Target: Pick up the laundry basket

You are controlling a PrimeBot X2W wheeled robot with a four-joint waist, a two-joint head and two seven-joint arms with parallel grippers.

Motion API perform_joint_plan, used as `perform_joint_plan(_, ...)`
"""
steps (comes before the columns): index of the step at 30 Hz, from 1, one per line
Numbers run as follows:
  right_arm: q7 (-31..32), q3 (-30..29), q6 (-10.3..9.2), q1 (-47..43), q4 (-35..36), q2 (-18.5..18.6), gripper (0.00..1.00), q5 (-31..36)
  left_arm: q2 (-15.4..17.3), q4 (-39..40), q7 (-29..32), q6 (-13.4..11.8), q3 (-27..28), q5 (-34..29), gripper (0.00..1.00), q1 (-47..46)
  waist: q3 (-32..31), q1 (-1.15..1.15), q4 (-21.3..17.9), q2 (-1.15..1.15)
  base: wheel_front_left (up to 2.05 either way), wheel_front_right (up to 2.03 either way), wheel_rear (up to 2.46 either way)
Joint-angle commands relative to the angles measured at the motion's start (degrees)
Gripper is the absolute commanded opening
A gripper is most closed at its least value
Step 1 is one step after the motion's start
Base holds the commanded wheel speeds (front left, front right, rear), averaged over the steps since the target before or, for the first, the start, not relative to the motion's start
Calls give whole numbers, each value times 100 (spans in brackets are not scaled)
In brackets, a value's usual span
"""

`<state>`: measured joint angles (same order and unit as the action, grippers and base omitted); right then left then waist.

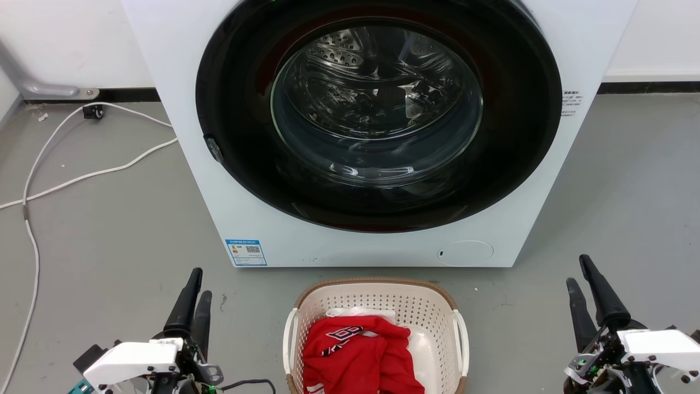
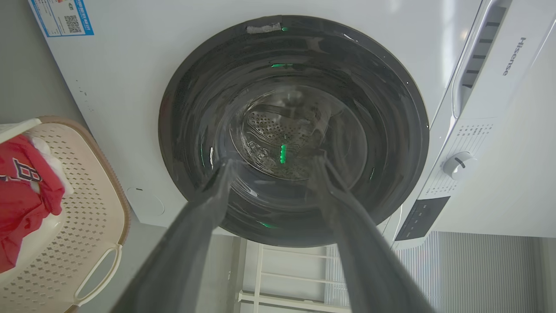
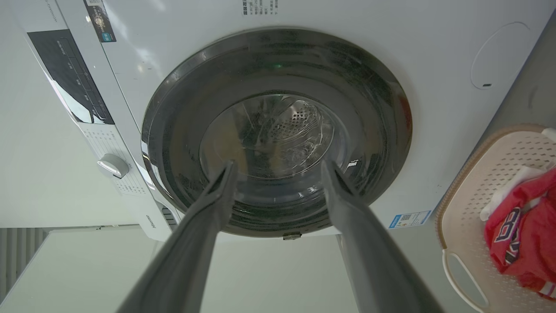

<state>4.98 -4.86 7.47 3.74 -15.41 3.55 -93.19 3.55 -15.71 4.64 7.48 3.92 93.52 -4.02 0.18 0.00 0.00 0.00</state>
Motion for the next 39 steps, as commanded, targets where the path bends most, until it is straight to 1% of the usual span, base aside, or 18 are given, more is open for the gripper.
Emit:
perform_joint_plan(1, -67, 48, 1, 97, 160, 12, 100, 42, 28, 134, -72, 0, -70, -42, 100, -131, 1, 0, 1, 0, 0, 0, 0)
perform_joint_plan(6, -214, 185, 2, 63, 245, 41, 100, 228, 22, 214, -213, 0, -192, -217, 100, -134, -2, 0, 8, 0, 0, 0, 0)
perform_joint_plan(11, -352, 254, 2, 47, 269, 75, 100, 690, 16, 308, -340, 0, -272, -704, 100, -122, -9, 0, 16, 0, 0, 0, 0)
perform_joint_plan(14, -425, 243, 2, 43, 310, 59, 100, 1125, 13, 363, -412, 0, -321, -1106, 100, -114, -13, 0, 21, 0, 0, 0, 0)
perform_joint_plan(19, -543, 216, 2, 25, 403, 26, 100, 2066, 7, 454, -528, 0, -381, -1829, 100, -110, -14, 0, 32, 0, 0, 0, 0)
perform_joint_plan(20, -543, 216, 2, 25, 403, 26, 100, 2066, 7, 454, -528, 0, -381, -1829, 100, -110, -14, 0, 32, 0, 0, 0, 0)
perform_joint_plan(21, -588, 211, 3, 11, 447, 10, 100, 2401, 5, 486, -572, 0, -412, -2108, 100, -108, -15, 0, 37, 0, 0, 0, 0)
perform_joint_plan(27, -720, 259, 3, -23, 536, -11, 100, 3314, -1, 541, -702, -46, -518, -2862, 100, -103, -20, 0, 48, 0, 0, 0, 0)
perform_joint_plan(39, -954, 408, 4, -51, 508, -24, 100, 4596, -12, 520, -934, -167, -715, -4027, 100, -116, -30, 0, 62, 0, 0, 0, 0)
